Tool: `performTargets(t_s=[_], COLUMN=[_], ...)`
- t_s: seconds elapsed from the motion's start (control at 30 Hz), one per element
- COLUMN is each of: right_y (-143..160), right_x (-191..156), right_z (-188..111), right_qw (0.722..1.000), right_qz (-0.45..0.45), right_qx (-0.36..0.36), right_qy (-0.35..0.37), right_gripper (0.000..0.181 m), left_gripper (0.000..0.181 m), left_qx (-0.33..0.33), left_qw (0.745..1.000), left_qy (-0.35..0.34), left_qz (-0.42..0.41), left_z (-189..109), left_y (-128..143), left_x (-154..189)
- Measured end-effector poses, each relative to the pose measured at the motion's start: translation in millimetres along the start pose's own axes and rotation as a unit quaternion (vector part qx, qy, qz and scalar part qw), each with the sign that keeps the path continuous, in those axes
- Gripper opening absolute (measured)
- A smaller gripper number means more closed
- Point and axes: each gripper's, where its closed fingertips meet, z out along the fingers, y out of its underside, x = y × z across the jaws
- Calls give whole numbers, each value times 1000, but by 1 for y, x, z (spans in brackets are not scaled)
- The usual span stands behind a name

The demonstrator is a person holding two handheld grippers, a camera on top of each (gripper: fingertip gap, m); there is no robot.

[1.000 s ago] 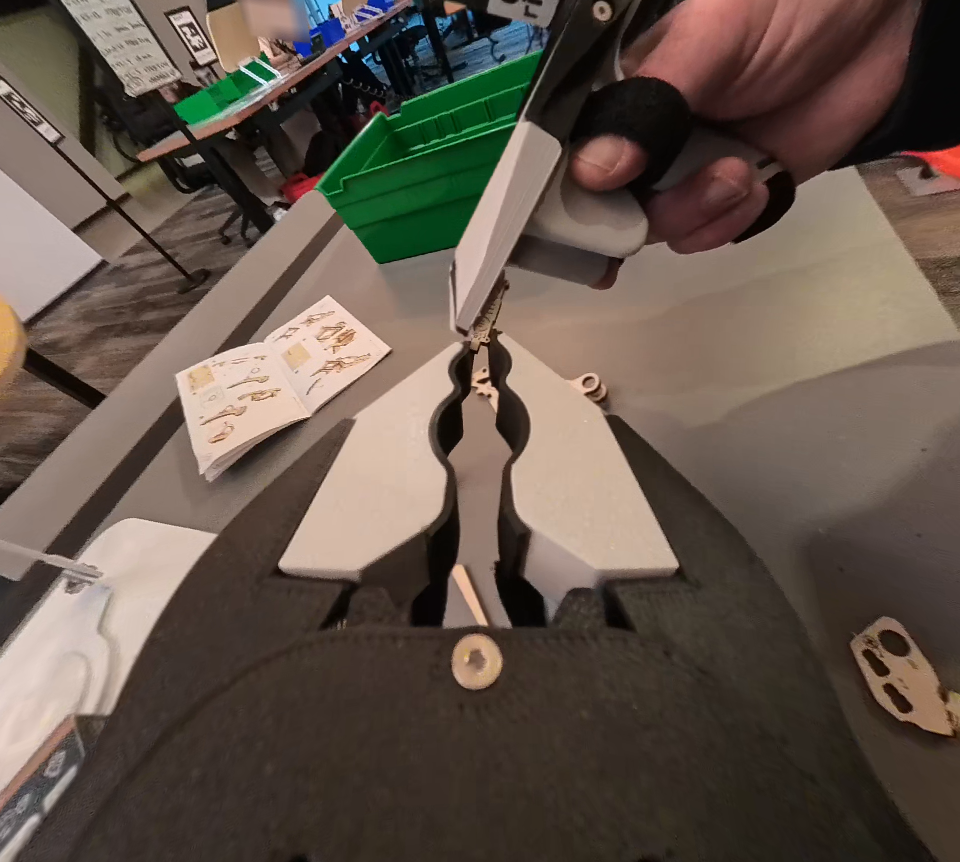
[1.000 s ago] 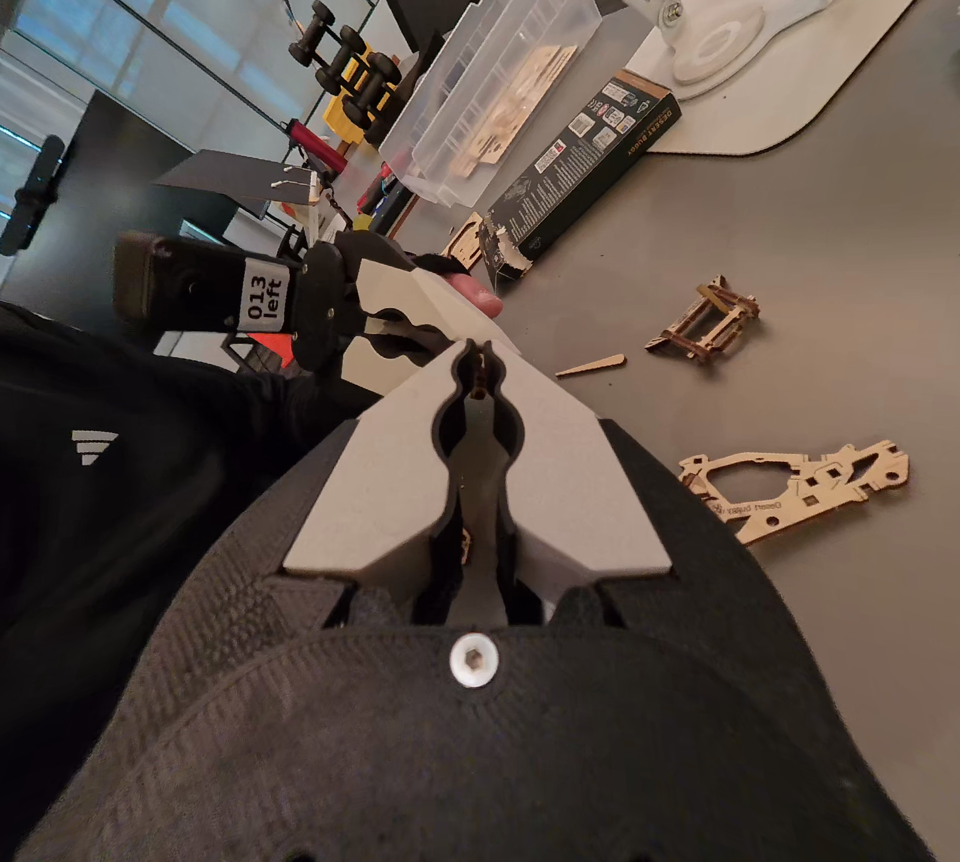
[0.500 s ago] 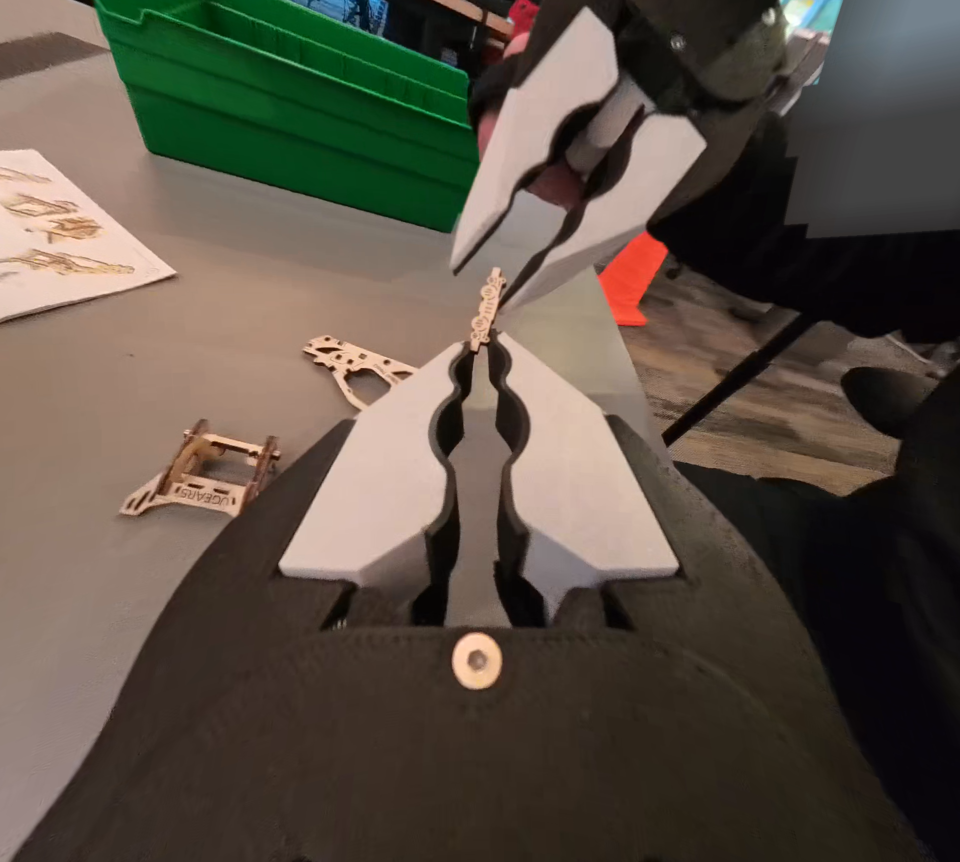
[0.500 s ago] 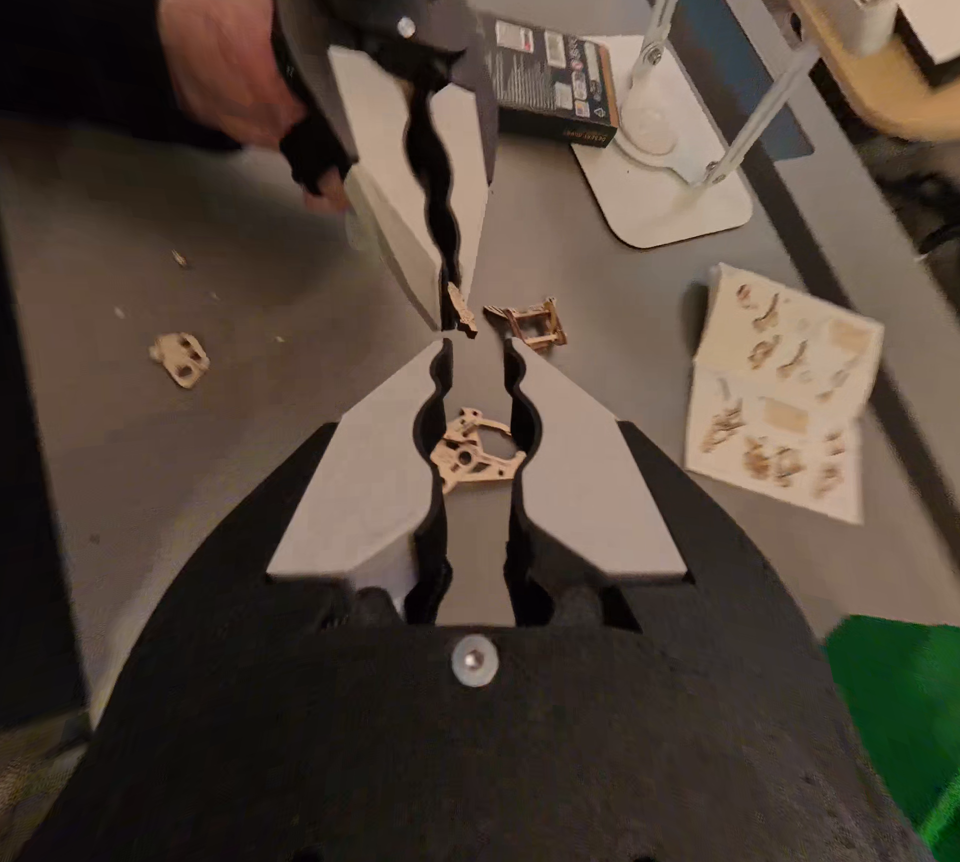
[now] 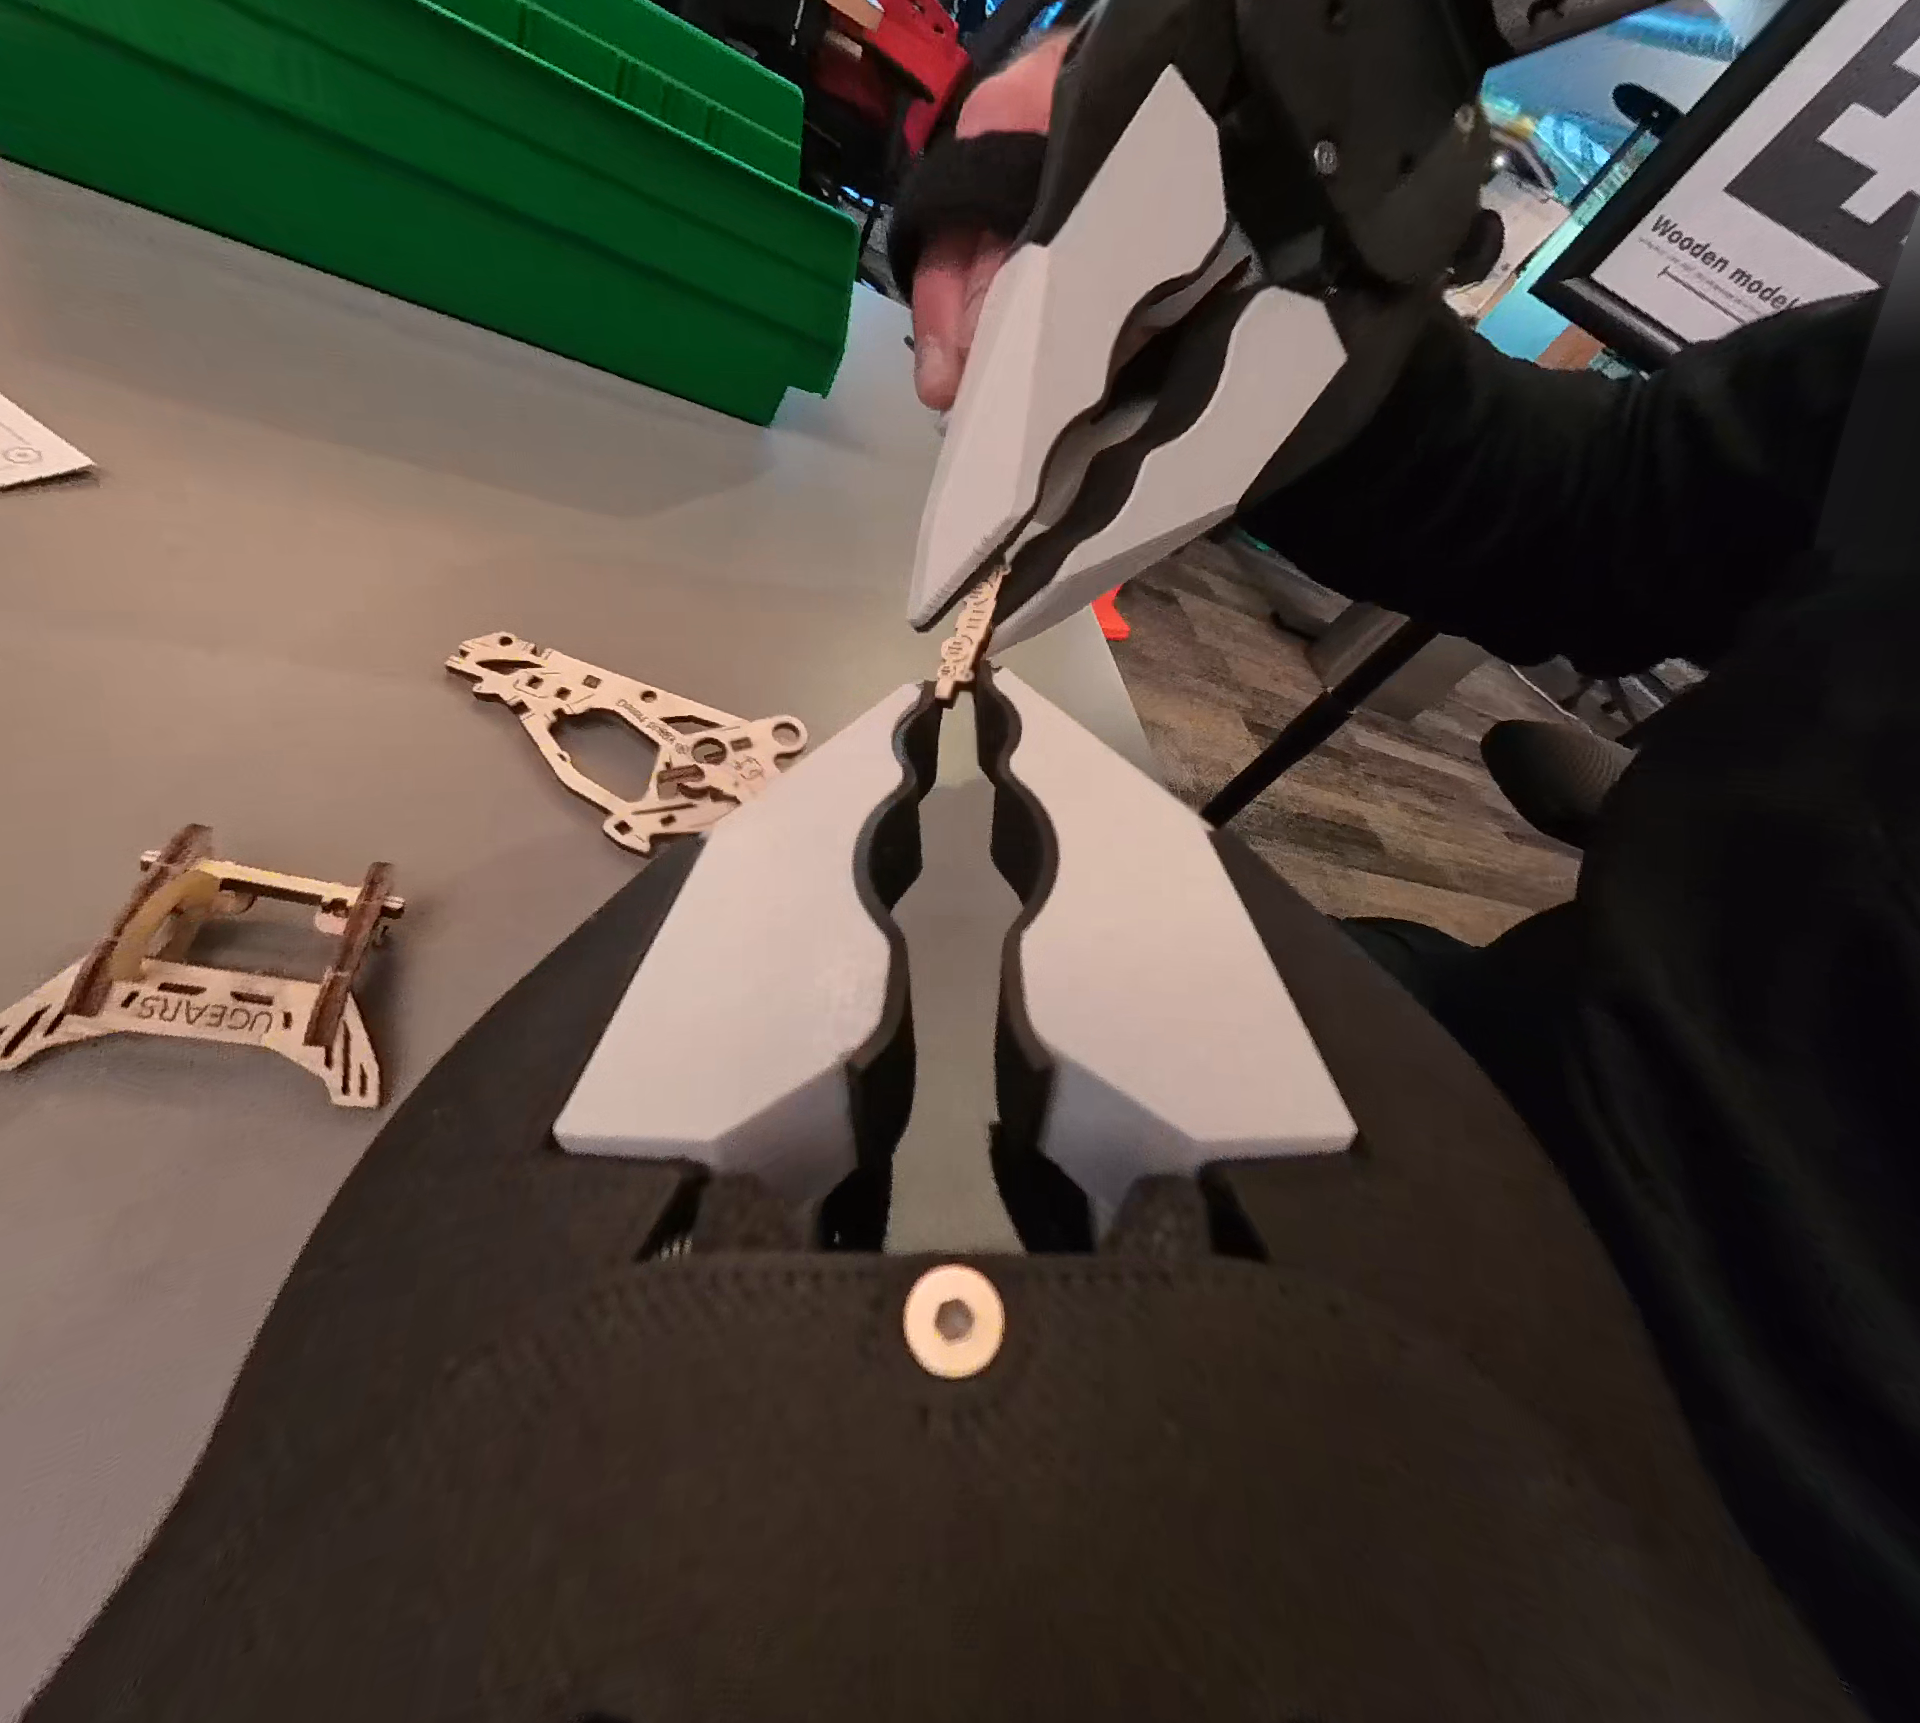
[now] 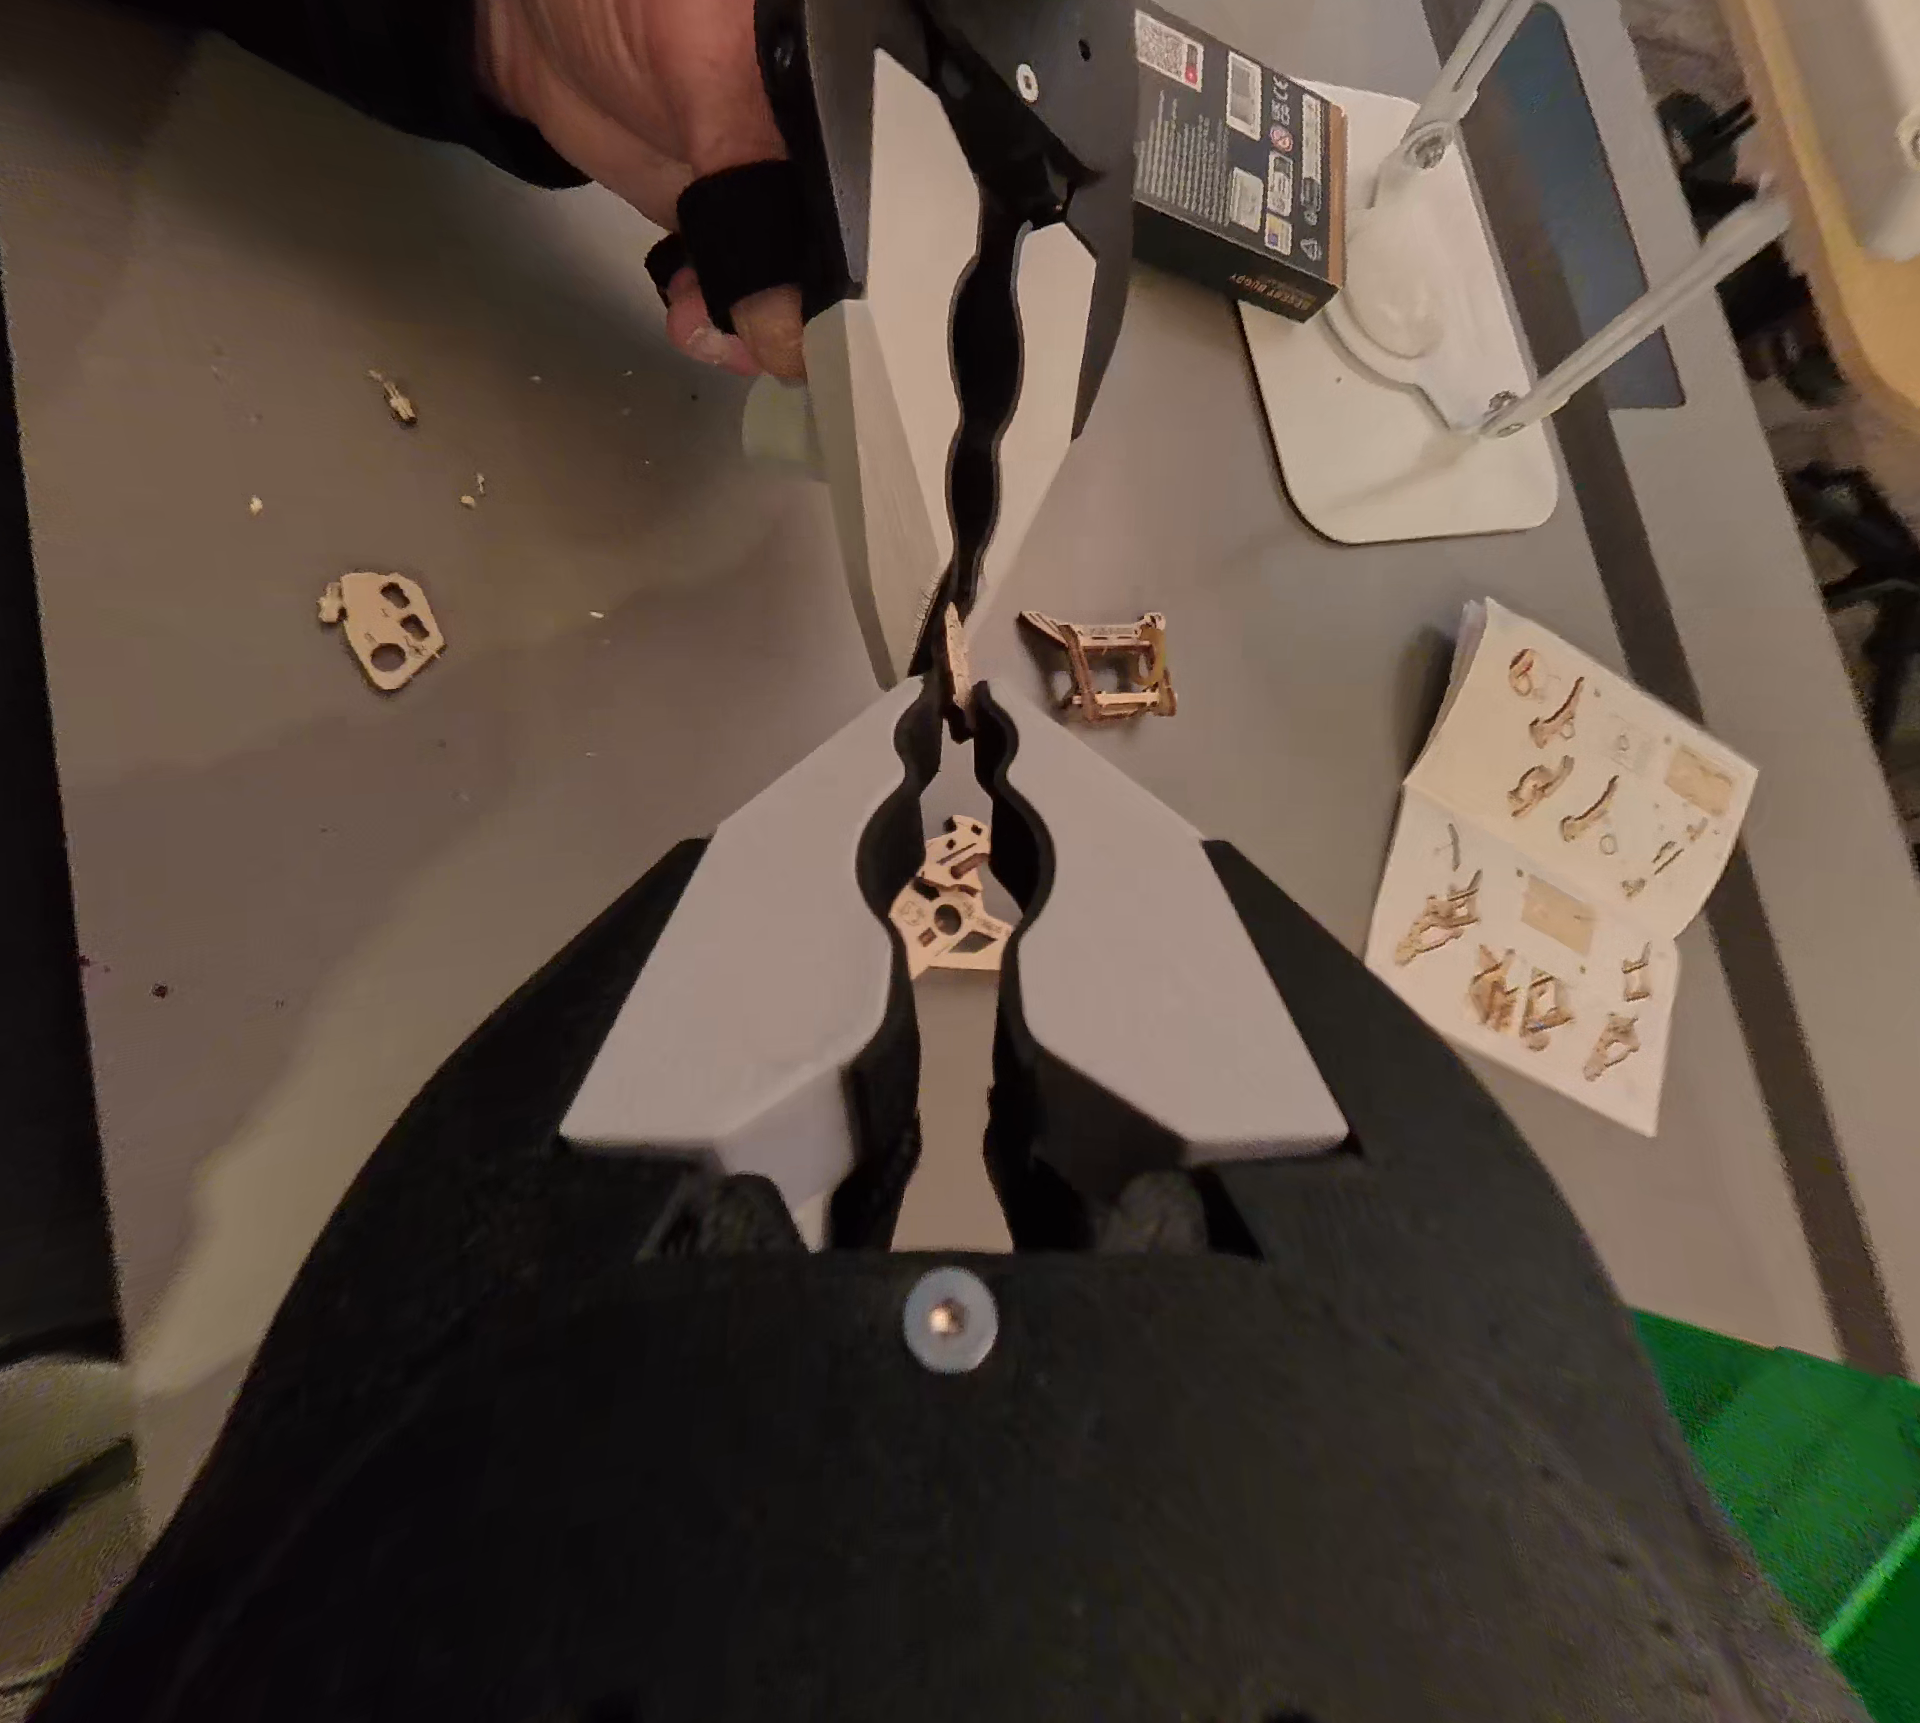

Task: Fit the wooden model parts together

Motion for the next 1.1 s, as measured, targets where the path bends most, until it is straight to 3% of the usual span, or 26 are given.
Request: performTargets(t_s=[0.03, 0.27, 0.5, 0.6, 0.67, 0.73, 0.83, 1.1], right_y=[1, 4, 3, 2, 1, 1, -10, -24], right_x=[1, 14, 28, 34, 33, 31, 28, 19], right_z=[0, -6, -17, -22, -23, -21, -23, -28], right_qw=[1000, 976, 942, 975, 989, 977, 949, 922], right_qz=[25, 205, 311, 189, 44, -85, -193, -278], right_qx=[3, 66, 124, 96, 38, -26, -58, -67], right_qy=[-4, -24, -31, 61, 137, 194, 244, 259], right_gripper=[2, 0, 0, 0, 0, 0, 0, 0], left_gripper=[5, 18, 24, 27, 30, 31, 31, 20], left_qx=[6, 43, 49, 54, 61, 78, 98, 140], left_qw=[1000, 998, 997, 997, 997, 997, 995, 988], left_qy=[-5, -45, -62, -49, -35, -22, -2, 57], left_qz=[0, 8, 8, -5, -14, -19, -28, -21], left_z=[0, -8, -7, -5, -4, -5, -6, -12], left_y=[-2, -13, -14, -14, -15, -20, -26, -39], left_x=[-2, -14, -19, -16, -13, -10, -5, 15])
